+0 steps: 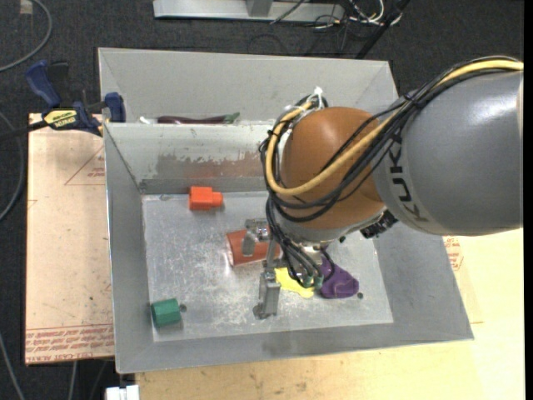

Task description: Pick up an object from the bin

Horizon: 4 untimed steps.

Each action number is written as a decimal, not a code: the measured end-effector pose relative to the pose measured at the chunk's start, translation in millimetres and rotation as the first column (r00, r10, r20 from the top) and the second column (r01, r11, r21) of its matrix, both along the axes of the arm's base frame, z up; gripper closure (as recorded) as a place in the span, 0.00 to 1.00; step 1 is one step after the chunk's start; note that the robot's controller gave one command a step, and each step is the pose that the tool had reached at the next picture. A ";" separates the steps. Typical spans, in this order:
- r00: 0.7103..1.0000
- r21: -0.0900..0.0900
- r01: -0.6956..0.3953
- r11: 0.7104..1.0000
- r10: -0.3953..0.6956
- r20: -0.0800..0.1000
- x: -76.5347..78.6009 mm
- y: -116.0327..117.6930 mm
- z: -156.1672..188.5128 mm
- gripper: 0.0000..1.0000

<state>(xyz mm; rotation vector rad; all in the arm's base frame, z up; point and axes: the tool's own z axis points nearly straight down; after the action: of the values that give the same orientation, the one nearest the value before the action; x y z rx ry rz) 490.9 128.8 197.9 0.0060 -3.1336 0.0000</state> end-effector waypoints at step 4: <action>0.973 0.000 -0.230 0.973 0.230 0.015 41.0 -44.8 -83.2 0.00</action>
Offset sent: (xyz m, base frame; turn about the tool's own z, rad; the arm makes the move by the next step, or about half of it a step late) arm 0.0498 -0.0600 -0.1074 0.2064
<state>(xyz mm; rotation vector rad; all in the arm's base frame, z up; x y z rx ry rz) 531.9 83.9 114.7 0.3710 -3.1265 -0.0009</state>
